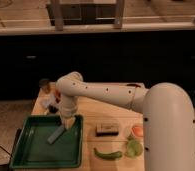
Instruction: Place sponge in tray
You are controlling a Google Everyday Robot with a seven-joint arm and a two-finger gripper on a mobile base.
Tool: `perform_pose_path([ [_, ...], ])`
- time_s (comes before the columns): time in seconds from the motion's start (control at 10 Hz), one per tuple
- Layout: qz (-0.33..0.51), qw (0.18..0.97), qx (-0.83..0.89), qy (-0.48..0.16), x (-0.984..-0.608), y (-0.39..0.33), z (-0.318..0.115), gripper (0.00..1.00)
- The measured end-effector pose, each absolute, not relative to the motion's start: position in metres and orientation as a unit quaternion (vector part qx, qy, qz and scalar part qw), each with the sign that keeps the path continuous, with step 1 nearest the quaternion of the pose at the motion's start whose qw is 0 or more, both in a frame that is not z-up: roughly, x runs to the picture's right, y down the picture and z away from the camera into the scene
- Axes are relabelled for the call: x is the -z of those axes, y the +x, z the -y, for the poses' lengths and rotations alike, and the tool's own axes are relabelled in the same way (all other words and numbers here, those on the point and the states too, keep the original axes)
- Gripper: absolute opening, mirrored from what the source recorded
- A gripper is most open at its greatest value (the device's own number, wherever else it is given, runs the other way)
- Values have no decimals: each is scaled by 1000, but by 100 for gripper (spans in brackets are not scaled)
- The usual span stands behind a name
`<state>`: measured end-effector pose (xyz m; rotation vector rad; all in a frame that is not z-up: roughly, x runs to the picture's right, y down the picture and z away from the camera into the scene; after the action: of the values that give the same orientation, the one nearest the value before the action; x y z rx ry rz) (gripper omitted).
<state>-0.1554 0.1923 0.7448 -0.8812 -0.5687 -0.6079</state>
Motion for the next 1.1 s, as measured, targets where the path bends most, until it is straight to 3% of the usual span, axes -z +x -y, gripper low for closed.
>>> perform_pose_path([
  [0.7,275,814,296,-417,-747,-154,-192,23],
  [0.9,278,811,300,-418,-748,-155,-192,30],
  [1.1,280,810,301,-418,-749,-154,-192,31],
])
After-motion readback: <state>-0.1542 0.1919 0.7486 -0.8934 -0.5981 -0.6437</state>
